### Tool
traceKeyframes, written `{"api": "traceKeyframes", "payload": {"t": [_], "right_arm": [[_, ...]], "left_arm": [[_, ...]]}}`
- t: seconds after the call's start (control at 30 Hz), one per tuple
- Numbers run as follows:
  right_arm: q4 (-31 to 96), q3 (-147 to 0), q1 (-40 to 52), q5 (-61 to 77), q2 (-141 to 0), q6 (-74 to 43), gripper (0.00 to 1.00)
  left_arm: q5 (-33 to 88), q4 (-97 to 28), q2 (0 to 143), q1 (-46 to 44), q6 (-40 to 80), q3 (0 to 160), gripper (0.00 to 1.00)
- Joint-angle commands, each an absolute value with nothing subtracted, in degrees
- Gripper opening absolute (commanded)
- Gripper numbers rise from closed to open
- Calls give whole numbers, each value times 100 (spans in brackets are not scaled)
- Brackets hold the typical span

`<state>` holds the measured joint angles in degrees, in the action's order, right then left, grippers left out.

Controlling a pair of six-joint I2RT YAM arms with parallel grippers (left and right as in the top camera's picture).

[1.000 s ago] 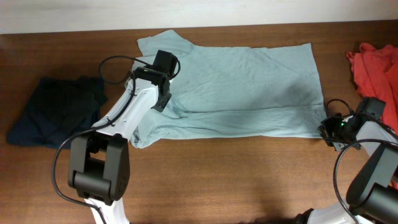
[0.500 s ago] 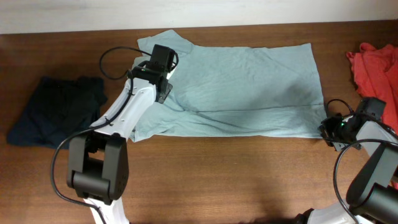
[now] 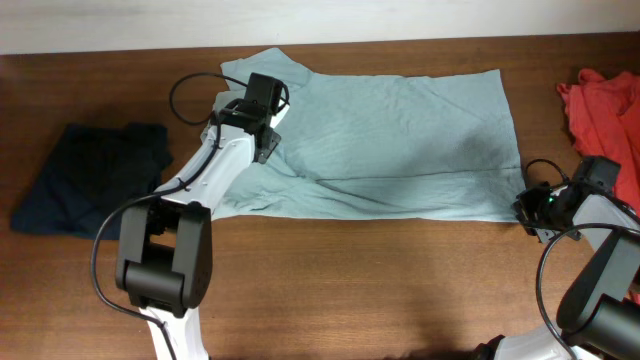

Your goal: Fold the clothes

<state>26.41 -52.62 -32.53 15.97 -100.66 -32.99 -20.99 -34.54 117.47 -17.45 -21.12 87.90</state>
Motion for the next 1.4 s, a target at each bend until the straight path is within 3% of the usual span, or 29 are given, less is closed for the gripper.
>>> {"api": "traceKeyframes", "payload": {"t": [0.0, 0.33, 0.4, 0.43, 0.47, 0.5, 0.53, 0.73, 0.9, 1.07, 1.1, 1.13, 1.27, 1.37], "right_arm": [[2770, -5043, -3304, 832, -10313, -3308, 28], [2786, -5043, -3304, 832, -10313, -3308, 28], [2790, -5043, -3304, 832, -10313, -3308, 28], [2792, -5043, -3304, 832, -10313, -3308, 28], [2792, -5043, -3304, 832, -10313, -3308, 28], [2792, -5043, -3304, 832, -10313, -3308, 28], [2794, -5043, -3304, 832, -10313, -3308, 28], [2836, -5043, -3304, 829, -10313, -3306, 32], [2832, -5043, -3304, 832, -10313, -3306, 35], [2832, -5043, -3304, 832, -10313, -3306, 35], [2832, -5043, -3304, 832, -10313, -3306, 36], [2832, -5043, -3304, 832, -10313, -3306, 36], [2836, -5043, -3304, 834, -10313, -3306, 37], [2840, -5043, -3304, 834, -10313, -3286, 37]], "left_arm": [[-2034, -3358, 11769, -1605, -2198, 8844, 0], [-1772, -3129, 11789, -1575, -2196, 8844, 0], [-1774, -3105, 11832, -1575, -2196, 8844, 7], [-1776, -3103, 11843, -1570, -2196, 8844, 20], [-1789, -3105, 11848, -1566, -2196, 8844, 49], [-1848, -3105, 11848, -1555, -2189, 8844, 95], [-1992, -3109, 11841, -1546, -2088, 8855, 99], [-2309, -4340, 11837, -1382, -917, 9354, 99], [-1260, -5166, 11839, -1269, -773, 9395, 99], [-773, -4987, 11841, -1258, -788, 9279, 99], [-615, -4880, 11841, -1258, -902, 9271, 95], [-342, -4735, 11865, -1258, -1138, 9266, 84], [71, -4202, 12136, -1258, -1529, 9266, 31], [80, -4169, 12372, -1258, -1529, 9266, 12]]}}
